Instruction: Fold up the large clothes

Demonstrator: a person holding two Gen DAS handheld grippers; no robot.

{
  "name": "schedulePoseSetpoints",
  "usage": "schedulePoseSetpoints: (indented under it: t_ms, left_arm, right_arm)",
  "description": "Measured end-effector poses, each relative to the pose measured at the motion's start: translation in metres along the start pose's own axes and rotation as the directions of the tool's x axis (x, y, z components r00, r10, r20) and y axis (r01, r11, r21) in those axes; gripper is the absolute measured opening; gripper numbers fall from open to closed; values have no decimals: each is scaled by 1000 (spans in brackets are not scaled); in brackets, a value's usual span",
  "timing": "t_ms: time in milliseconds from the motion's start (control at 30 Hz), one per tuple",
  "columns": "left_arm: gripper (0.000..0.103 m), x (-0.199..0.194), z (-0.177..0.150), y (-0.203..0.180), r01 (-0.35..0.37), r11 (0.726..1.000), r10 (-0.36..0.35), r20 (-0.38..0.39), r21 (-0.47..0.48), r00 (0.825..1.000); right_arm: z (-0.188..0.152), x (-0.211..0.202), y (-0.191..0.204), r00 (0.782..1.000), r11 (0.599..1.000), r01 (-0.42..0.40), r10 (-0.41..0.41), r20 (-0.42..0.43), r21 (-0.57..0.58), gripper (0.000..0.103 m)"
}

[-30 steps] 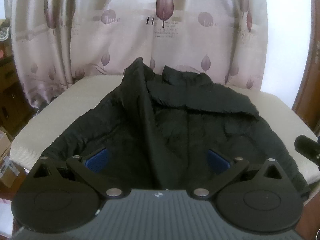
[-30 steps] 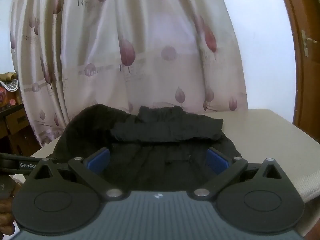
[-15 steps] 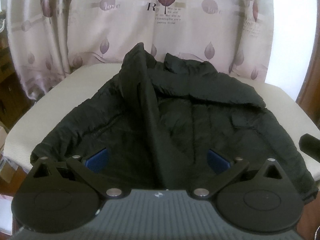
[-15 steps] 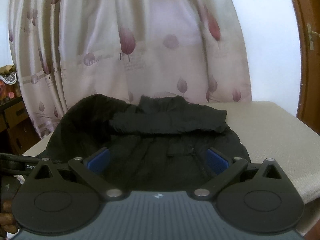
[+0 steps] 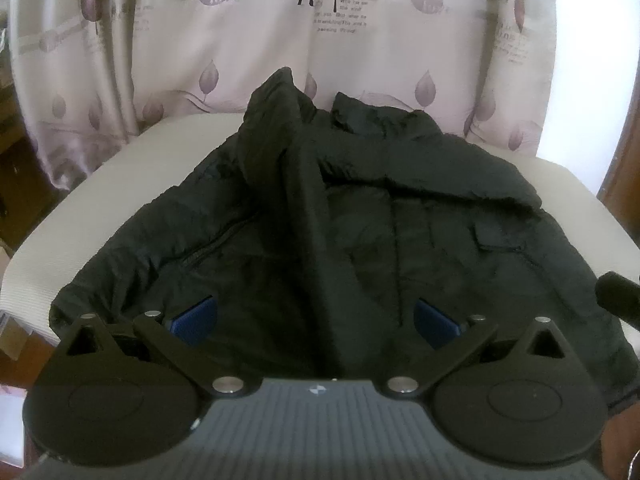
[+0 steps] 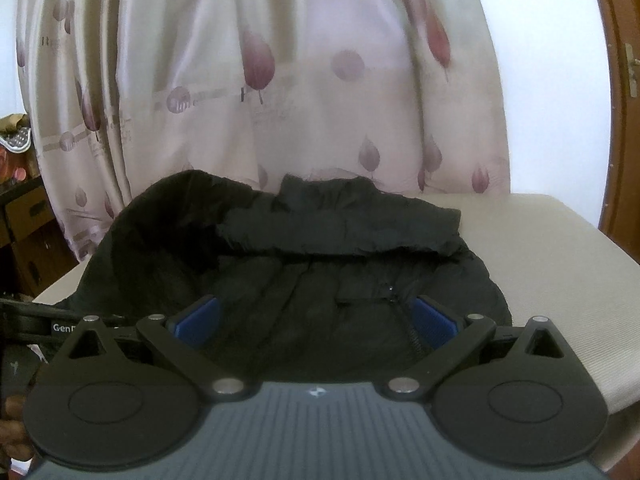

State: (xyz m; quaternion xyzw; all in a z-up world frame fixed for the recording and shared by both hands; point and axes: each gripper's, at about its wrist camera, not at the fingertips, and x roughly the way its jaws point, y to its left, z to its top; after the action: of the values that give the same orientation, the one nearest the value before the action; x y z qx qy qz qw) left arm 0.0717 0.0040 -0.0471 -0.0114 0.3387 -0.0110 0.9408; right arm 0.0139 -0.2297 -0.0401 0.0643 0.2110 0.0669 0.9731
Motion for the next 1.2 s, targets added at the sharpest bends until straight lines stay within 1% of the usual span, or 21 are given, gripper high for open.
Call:
schedulePoseSetpoints:
  t_ms: [633, 833, 900, 933, 967, 1000, 1067, 1133, 1200]
  left_arm:
    - [103, 7, 1, 6, -1, 1000, 1, -19, -5, 1000]
    - [102, 9, -1, 7, -10, 1000, 10, 0, 11, 1000]
    - [97, 10, -1, 8, 0, 1000, -1, 4, 11, 1000]
    - [92, 10, 0, 9, 4, 1000, -4, 5, 12, 1000]
    - [83, 11, 0, 11, 7, 1000, -7, 4, 13, 1000]
    - [77, 12, 1, 13, 13, 1000, -13, 1, 12, 1000]
    - [45, 14, 5, 18, 38, 999, -38, -18, 9, 999]
    - [32, 16, 10, 28, 56, 998, -56, -45, -14, 997]
    - [26, 14, 17, 42, 57, 997, -59, -40, -47, 997]
  right_arm:
    - [0, 10, 0, 999, 1000, -18, 18, -37, -9, 103]
    - [-2, 11, 0, 999, 1000, -17, 17, -48, 0, 103]
    - [-3, 11, 0, 999, 1000, -17, 17, -51, 3, 103]
    - [-3, 11, 0, 999, 1000, -17, 17, -52, 4, 103]
    - [-3, 12, -1, 998, 1000, -16, 16, -54, 6, 103]
    - [-5, 12, 0, 998, 1000, -15, 15, -55, 7, 103]
    - [-5, 13, 0, 998, 1000, -13, 14, -61, 10, 103]
    - [-5, 14, 0, 998, 1000, -12, 13, -67, 10, 103]
    - [-4, 14, -1, 997, 1000, -11, 12, -71, 10, 103]
